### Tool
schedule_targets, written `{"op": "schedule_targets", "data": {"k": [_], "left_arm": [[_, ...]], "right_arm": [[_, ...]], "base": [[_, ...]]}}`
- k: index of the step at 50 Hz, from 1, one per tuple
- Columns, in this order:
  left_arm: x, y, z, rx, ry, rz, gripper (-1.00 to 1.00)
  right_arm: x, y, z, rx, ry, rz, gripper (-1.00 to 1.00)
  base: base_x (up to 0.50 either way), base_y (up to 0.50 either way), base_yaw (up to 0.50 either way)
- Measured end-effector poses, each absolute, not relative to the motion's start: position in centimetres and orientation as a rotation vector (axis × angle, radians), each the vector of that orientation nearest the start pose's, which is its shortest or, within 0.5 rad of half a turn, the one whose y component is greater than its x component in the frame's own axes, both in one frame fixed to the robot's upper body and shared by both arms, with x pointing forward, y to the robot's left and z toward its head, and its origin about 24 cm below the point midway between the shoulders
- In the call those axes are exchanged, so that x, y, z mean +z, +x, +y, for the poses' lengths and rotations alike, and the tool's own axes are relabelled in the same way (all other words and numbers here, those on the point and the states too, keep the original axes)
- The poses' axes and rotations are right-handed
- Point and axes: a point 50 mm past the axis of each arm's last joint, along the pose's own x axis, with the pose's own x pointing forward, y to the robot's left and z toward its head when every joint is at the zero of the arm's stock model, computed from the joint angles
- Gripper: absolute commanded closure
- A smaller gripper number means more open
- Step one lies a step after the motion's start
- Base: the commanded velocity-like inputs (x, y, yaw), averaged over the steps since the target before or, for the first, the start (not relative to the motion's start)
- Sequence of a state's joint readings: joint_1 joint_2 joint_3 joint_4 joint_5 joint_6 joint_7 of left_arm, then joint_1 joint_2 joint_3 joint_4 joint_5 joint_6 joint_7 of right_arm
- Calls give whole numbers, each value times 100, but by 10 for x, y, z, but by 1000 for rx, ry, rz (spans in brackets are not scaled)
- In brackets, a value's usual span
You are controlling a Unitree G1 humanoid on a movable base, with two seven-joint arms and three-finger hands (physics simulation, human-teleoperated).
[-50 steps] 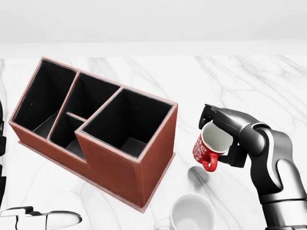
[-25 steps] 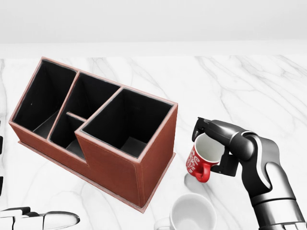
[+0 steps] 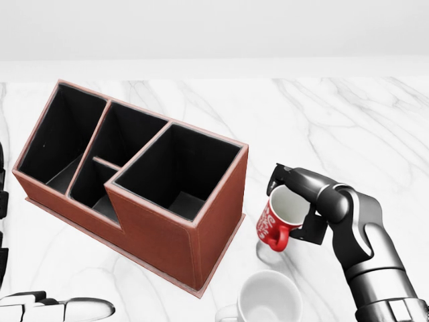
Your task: Pick up the red mug and place it to the right of the caddy.
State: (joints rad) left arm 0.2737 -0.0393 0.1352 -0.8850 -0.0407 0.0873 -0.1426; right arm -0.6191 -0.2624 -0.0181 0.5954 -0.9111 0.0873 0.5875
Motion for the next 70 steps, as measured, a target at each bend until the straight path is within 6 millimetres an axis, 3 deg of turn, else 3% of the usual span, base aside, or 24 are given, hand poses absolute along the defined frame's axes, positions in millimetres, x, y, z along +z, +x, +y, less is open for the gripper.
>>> {"op": "schedule_targets", "data": {"k": [70], "left_arm": [[175,163,176,46,59,-534,-100]], "right_arm": [[28,367,-178,366,-1134,525,100]], "base": [[0,0,0]]}}
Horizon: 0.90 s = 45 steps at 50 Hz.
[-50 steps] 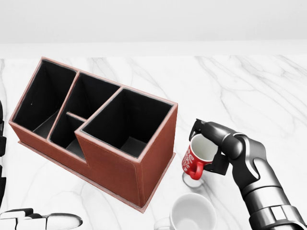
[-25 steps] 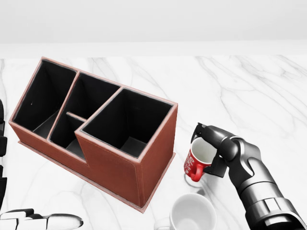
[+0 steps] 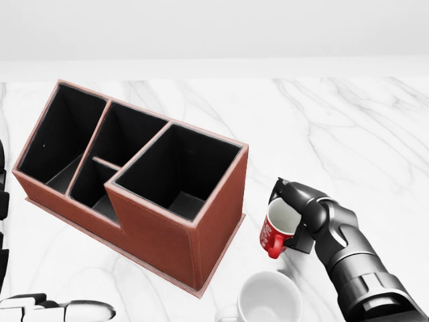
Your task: Pick up the red mug and place it to the right of the caddy.
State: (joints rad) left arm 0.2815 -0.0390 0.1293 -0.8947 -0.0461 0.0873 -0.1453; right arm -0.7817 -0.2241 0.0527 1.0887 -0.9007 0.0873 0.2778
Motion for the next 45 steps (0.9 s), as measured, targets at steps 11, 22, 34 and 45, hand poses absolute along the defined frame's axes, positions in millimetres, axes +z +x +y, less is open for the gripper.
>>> {"op": "schedule_targets", "data": {"k": [11,22,34,45], "left_arm": [[177,161,176,46,59,-538,-100],[177,161,176,45,59,-542,-100],[178,160,177,49,58,-549,-100],[178,161,176,46,58,-546,-100]], "right_arm": [[25,367,-177,345,-1144,523,100],[26,368,-178,330,-1153,519,-100],[29,368,-185,321,-1171,518,-100],[41,370,-198,301,-1189,507,-100]], "base": [[0,0,0],[0,0,0],[0,0,0],[0,0,0]]}}
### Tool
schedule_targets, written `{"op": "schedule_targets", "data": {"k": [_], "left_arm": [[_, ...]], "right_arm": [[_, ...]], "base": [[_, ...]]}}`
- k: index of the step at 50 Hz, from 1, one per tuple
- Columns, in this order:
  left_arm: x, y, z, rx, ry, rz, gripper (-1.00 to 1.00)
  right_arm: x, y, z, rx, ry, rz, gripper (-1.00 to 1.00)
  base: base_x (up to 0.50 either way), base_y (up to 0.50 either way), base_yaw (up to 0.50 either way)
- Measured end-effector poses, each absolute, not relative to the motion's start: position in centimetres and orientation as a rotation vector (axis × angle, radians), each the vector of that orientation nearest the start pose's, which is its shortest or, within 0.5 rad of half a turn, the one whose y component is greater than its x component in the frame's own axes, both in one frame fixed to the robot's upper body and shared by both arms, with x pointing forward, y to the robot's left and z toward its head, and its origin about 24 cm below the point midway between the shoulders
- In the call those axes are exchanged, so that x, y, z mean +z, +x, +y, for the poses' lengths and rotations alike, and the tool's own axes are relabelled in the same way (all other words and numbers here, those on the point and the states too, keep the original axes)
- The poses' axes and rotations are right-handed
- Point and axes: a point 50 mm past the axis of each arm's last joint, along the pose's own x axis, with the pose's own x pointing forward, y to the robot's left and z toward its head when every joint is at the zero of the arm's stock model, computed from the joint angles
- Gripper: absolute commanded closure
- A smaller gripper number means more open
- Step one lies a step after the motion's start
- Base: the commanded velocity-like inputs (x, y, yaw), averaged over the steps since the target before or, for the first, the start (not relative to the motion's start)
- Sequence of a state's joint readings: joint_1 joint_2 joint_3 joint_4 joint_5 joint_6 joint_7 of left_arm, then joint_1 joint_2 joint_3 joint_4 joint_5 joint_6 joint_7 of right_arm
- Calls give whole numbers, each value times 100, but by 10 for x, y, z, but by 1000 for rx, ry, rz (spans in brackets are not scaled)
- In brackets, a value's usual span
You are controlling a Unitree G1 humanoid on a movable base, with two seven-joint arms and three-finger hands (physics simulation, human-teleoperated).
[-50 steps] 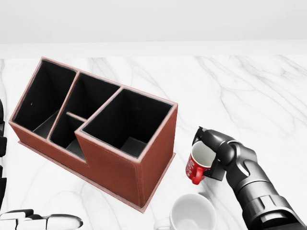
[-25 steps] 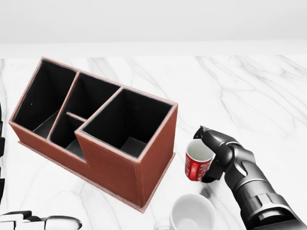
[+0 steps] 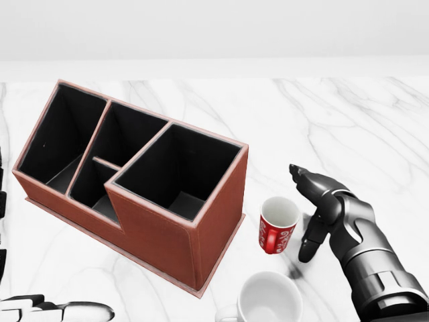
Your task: Pick up the red mug and place it to the right of the caddy.
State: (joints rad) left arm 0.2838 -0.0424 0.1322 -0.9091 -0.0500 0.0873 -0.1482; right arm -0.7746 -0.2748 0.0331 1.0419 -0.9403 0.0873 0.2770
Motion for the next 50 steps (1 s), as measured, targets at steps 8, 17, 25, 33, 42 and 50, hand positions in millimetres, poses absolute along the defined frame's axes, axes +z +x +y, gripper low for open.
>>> {"op": "schedule_targets", "data": {"k": [8,17,25,33,42,50], "left_arm": [[176,162,175,44,57,-536,-100],[175,162,175,42,57,-532,-100],[177,160,175,41,58,-539,-100],[178,159,174,39,59,-543,-100],[179,158,173,37,60,-549,-100],[180,156,173,32,61,-553,-100]], "right_arm": [[64,377,-208,279,-1195,476,-100],[97,382,-220,261,-1201,422,-100],[132,378,-223,273,-1169,330,-100],[172,360,-216,288,-1134,146,-100],[215,324,-207,225,-1080,-156,-100],[226,277,-193,239,-980,-384,-100]], "base": [[0,0,0],[0,0,0],[0,0,0],[0,0,0],[0,0,0],[0,0,0]]}}
